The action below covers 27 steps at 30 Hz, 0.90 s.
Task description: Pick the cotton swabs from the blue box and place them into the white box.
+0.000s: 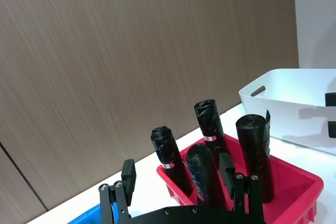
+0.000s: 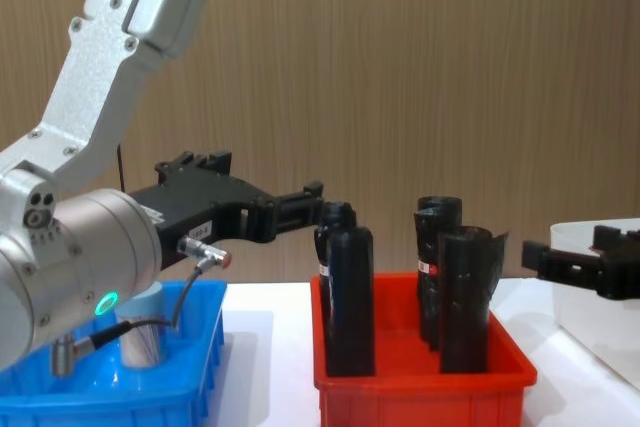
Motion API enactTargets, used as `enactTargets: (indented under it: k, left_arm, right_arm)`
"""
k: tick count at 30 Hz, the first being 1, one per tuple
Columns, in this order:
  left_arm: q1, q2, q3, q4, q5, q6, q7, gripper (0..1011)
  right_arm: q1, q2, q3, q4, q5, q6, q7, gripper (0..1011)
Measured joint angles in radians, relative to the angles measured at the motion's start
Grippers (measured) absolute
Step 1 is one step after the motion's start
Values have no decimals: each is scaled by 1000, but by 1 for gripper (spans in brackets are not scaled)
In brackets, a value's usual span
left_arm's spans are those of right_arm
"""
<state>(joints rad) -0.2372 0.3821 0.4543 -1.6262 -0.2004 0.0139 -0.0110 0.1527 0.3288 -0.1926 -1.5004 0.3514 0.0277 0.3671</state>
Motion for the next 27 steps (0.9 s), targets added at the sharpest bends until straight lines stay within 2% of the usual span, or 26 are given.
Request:
enactTargets:
  k: [10,11,27]
  left_arm:
    - [0,0,0,0,0,0,0,1004]
    - [0,0,0,0,0,0,0,1004]
    - [0,0,0,0,0,0,0,1004]
  right_arm:
    - [69,-17,-2,118,14,-23,84,1001]
    - [88,-24,-4,149,15,-27,100,1001]
    - [189,-63,-28,311,-2,-48,168,1001]
